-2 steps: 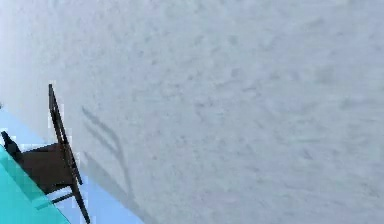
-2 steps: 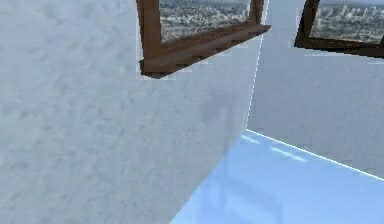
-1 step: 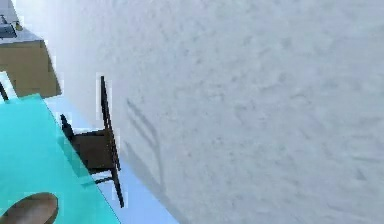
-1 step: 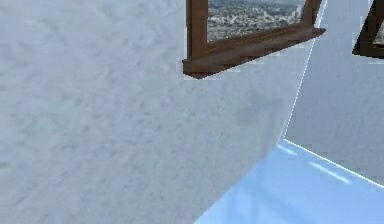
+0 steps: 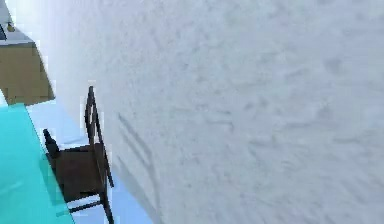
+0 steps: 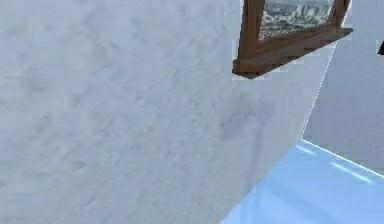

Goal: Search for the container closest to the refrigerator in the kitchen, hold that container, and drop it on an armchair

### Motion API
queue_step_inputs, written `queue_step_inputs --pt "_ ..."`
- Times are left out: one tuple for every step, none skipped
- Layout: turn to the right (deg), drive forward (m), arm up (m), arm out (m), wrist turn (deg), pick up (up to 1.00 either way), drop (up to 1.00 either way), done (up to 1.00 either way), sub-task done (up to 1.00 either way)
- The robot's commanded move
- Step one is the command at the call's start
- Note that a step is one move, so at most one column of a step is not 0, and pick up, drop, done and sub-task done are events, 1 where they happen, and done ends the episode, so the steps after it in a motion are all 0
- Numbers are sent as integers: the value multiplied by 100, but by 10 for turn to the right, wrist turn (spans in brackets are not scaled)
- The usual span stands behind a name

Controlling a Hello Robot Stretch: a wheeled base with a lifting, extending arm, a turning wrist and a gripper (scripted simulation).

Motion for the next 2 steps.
queue_step_inputs --pt "-450 0 0 0 0 0 0 0 0" --pt "-450 0 0 0 0 0 0 0 0"
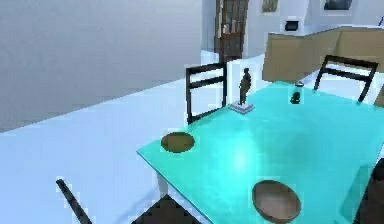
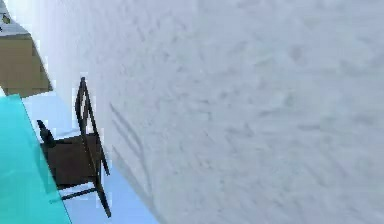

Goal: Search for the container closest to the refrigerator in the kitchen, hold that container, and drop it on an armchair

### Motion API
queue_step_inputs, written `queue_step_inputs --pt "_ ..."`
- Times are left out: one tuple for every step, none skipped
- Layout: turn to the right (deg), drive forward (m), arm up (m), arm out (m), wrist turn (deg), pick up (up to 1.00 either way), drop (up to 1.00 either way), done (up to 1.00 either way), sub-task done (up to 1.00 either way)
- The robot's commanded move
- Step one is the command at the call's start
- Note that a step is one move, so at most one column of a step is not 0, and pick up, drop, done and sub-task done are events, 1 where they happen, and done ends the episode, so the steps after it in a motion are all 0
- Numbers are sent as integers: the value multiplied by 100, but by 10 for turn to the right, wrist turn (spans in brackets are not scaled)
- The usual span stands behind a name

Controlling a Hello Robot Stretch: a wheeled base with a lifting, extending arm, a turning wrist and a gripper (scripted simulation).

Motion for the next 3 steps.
queue_step_inputs --pt "-450 0 0 0 0 0 0 0 0" --pt "-150 0 0 0 0 0 0 0 0" --pt "0 0 50 0 0 0 0 0 0"
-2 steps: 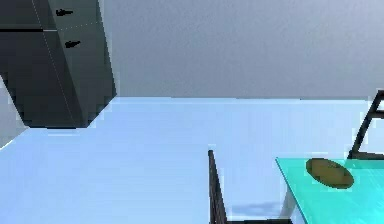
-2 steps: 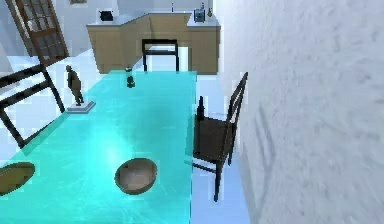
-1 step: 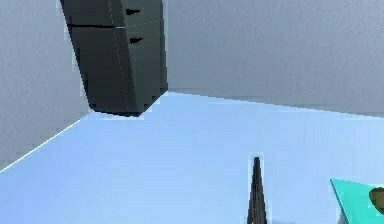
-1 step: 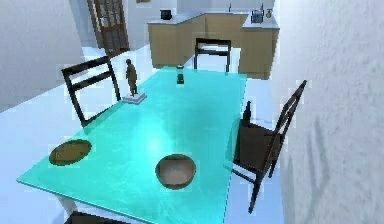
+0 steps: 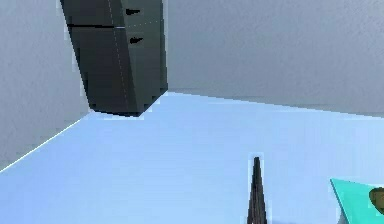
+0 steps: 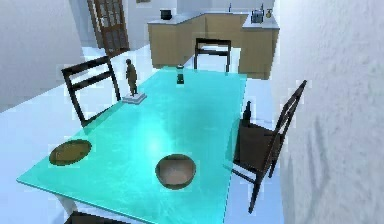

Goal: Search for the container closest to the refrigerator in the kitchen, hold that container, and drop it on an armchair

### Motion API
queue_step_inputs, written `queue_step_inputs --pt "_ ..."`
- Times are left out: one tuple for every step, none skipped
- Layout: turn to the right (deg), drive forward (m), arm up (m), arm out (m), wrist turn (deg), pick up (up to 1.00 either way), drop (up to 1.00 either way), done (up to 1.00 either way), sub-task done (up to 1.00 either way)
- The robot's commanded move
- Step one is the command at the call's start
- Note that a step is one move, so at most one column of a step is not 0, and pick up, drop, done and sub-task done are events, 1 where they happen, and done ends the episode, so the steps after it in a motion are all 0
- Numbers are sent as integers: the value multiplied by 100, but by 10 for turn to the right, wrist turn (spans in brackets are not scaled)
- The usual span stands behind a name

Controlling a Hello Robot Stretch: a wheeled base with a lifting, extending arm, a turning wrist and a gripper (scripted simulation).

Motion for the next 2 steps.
queue_step_inputs --pt "0 0 34 0 0 0 0 0 0" --pt "0 0 0 26 0 0 0 0 0"
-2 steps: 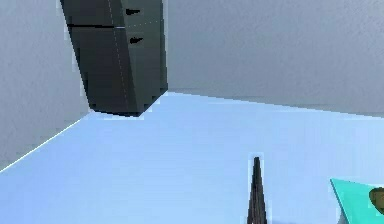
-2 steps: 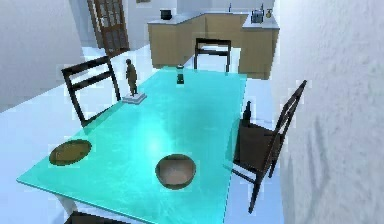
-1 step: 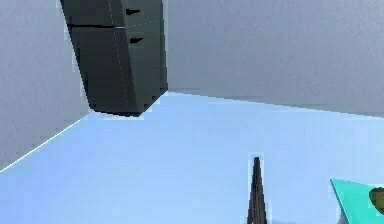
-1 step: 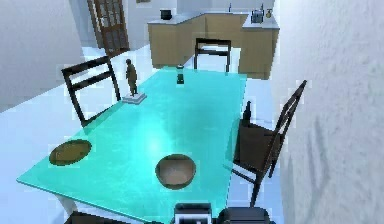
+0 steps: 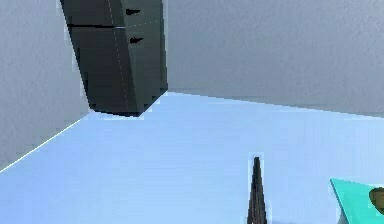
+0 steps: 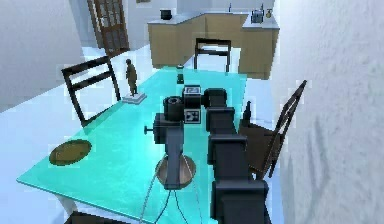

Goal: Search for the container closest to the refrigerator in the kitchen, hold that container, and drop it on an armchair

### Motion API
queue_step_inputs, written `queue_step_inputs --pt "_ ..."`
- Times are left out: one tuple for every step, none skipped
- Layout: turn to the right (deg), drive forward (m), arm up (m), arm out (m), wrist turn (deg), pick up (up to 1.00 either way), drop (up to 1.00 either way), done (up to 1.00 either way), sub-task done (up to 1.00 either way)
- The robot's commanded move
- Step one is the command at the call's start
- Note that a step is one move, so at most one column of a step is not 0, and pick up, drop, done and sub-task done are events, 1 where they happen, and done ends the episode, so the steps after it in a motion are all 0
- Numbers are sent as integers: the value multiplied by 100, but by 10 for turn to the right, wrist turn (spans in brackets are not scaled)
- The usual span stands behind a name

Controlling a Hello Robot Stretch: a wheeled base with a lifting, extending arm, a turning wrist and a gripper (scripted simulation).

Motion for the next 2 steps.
queue_step_inputs --pt "0 0 0 0 450 0 0 0 0" --pt "0 0 0 0 450 0 0 0 0"
